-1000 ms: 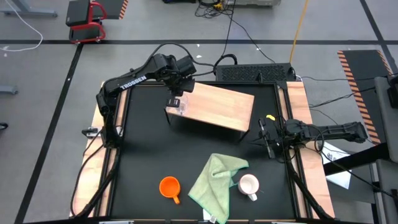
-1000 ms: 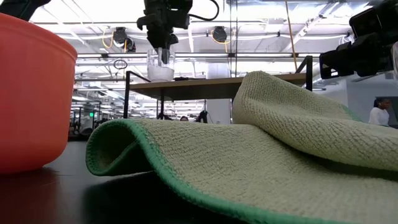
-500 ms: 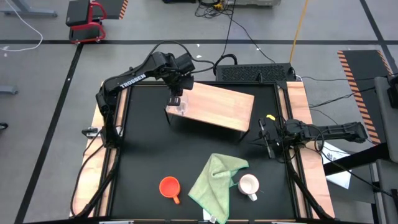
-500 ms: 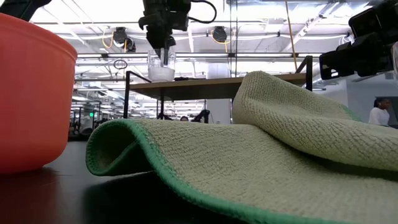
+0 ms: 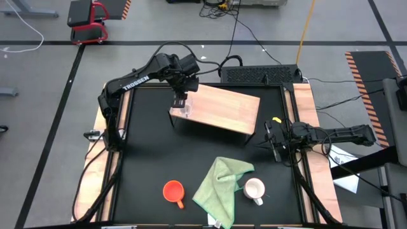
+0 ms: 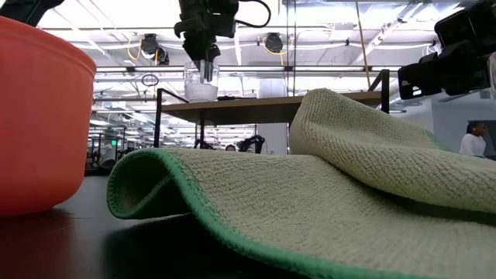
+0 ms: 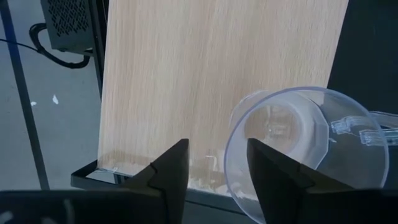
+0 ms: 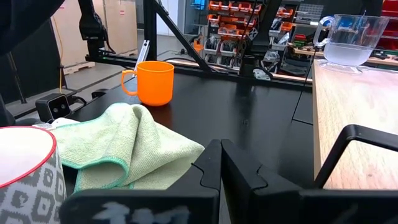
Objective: Stack small to large cups/mugs on shelf
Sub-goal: Put the transparent mug on the shelf
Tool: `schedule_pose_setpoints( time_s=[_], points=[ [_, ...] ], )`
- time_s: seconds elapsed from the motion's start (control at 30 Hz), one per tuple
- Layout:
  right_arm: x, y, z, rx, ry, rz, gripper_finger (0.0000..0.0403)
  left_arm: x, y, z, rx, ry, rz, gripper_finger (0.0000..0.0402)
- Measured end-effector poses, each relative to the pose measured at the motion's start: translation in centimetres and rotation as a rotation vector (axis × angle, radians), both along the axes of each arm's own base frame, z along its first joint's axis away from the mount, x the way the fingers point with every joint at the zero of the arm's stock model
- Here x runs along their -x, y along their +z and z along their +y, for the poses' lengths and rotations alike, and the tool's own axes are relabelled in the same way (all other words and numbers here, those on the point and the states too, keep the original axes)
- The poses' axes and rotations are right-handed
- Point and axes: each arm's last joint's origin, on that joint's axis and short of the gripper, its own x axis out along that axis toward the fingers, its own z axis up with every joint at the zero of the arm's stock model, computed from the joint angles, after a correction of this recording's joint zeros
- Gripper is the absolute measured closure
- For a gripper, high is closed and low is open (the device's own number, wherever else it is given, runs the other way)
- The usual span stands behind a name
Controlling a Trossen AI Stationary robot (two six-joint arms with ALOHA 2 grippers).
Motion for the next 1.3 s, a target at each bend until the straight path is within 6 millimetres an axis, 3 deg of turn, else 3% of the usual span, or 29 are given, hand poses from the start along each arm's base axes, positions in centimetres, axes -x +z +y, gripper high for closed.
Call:
schedule_pose_setpoints(
  time_s=[0.57,0.97,1.3],
  points=[
    [0.0,0.0,0.0,0.000,0.000,0.000,0.0403,0.4,0.3,-0.3,-0.005,0.012,0.042,0.0238],
    [0.0,0.0,0.0,-0.001,0.000,-0.001,0.0403,0.7,4.3,-2.1,-0.049,-0.004,-0.070,0.0238],
    [0.0,0.0,0.0,-0.018,-0.002,0.003,0.0403,1.4,5.9,-3.4,-0.053,-0.007,-0.103,0.0238]
  ],
)
